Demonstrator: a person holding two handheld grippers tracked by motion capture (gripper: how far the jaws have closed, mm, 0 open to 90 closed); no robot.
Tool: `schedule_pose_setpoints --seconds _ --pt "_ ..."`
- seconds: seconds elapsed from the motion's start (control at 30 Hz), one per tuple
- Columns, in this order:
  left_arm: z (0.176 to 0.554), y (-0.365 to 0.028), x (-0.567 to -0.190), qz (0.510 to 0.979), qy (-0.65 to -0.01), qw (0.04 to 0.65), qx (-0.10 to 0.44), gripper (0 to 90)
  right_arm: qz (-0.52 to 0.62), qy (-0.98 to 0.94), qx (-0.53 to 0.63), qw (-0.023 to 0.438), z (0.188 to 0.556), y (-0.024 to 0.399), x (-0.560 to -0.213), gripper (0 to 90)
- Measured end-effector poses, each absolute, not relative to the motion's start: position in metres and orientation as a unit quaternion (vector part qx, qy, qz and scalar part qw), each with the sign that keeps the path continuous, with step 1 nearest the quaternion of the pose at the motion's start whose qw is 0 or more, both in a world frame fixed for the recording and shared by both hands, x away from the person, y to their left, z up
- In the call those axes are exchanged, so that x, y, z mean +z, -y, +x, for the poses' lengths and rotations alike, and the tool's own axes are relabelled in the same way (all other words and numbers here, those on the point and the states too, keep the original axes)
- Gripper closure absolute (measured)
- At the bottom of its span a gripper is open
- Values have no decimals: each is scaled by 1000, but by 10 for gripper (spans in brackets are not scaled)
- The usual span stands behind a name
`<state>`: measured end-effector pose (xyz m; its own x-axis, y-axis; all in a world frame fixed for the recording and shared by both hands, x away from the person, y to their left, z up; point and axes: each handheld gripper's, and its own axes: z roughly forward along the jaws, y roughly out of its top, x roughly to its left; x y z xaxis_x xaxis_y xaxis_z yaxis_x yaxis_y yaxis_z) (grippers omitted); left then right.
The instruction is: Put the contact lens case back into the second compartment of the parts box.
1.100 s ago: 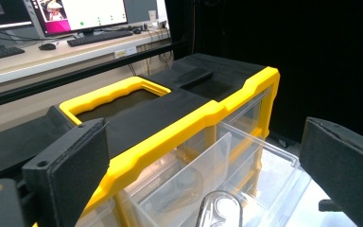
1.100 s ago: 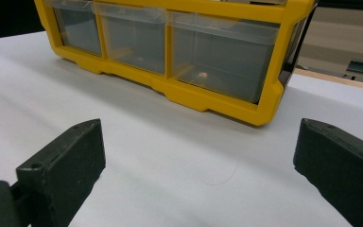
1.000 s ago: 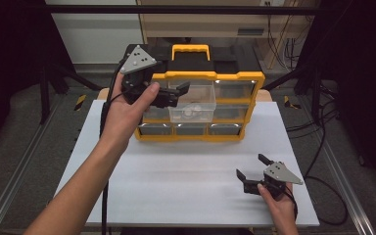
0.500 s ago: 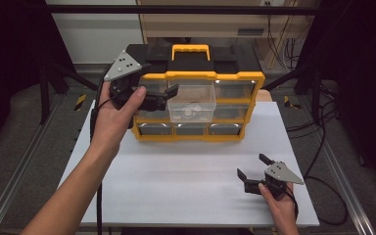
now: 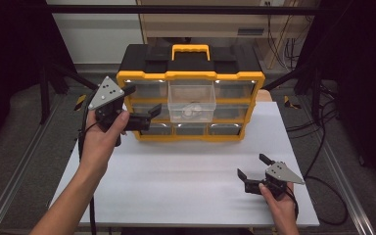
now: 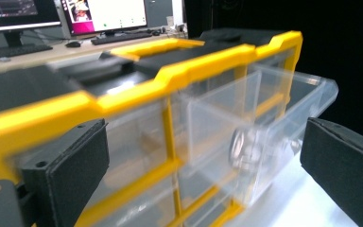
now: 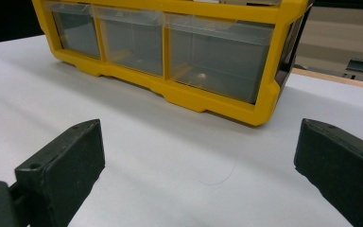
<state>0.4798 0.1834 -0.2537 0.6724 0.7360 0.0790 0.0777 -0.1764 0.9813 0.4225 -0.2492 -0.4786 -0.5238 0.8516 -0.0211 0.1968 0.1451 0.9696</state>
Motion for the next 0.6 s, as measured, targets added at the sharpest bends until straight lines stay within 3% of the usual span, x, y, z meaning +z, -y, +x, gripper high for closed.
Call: schedule_pose_setpoints --seconds 0.6 --pt "464 -236 -311 687 -315 585 294 17 378 -693 531 308 422 248 -479 28"
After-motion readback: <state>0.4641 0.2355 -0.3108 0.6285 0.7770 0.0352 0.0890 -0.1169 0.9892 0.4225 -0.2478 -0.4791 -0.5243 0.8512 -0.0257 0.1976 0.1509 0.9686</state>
